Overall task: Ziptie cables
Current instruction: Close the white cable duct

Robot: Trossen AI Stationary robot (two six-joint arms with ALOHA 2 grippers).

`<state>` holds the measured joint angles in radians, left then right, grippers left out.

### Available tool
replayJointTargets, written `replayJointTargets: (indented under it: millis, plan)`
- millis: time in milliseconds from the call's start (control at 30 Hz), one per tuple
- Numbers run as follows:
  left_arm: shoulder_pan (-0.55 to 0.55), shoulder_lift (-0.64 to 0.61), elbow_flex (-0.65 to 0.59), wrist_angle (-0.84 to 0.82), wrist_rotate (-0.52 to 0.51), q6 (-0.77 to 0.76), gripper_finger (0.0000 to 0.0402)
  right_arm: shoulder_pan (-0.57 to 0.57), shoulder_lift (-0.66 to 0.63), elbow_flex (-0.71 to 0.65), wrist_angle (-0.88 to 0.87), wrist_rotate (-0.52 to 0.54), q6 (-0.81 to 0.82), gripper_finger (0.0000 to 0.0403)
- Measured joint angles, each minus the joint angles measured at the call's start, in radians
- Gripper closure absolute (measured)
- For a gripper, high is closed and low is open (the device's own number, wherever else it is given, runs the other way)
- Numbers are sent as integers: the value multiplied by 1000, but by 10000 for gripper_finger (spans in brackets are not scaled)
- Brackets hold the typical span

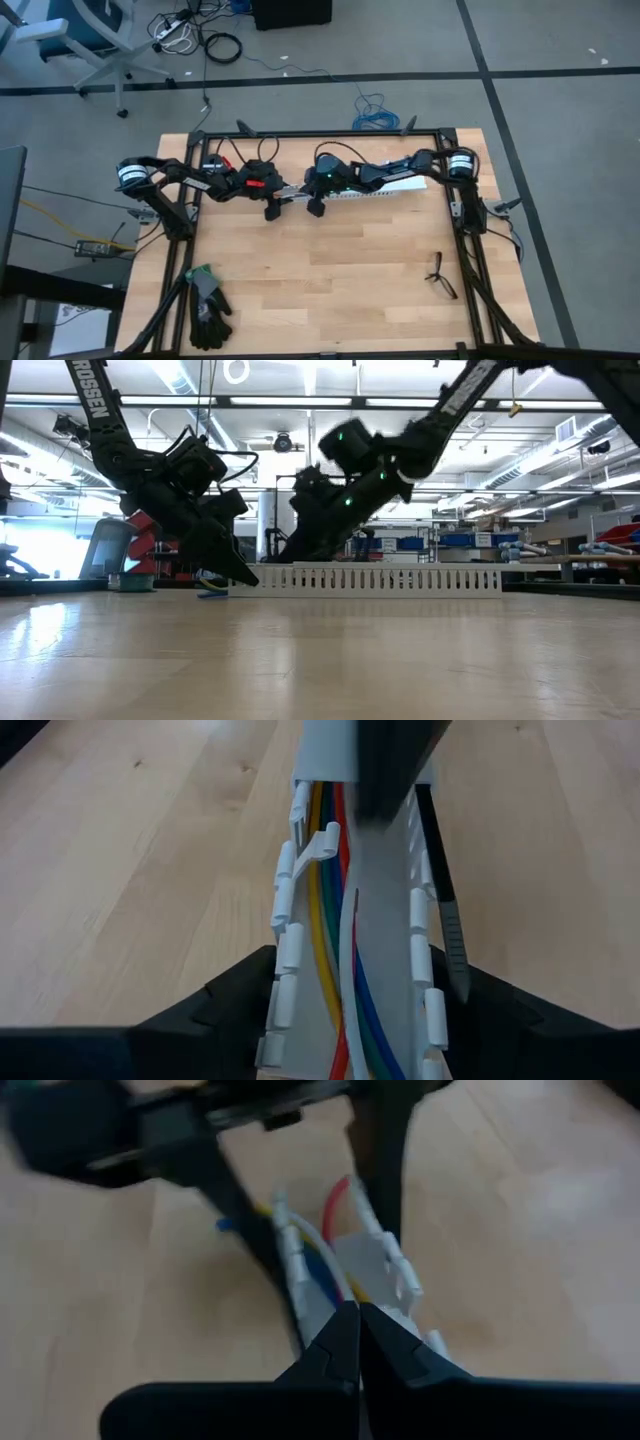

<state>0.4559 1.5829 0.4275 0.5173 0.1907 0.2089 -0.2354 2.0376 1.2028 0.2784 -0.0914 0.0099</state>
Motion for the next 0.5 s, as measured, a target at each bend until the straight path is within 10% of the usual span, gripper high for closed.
replayJointTargets:
  millis: [333, 500]
  plan:
    - [0, -1, 2, -7, -22, 11, 159, -3, -252, 0, -501, 176, 10, 403]
    - [0, -1, 0, -5, -20, 13, 159, -54, -114, 8, -413, -48, 73, 403]
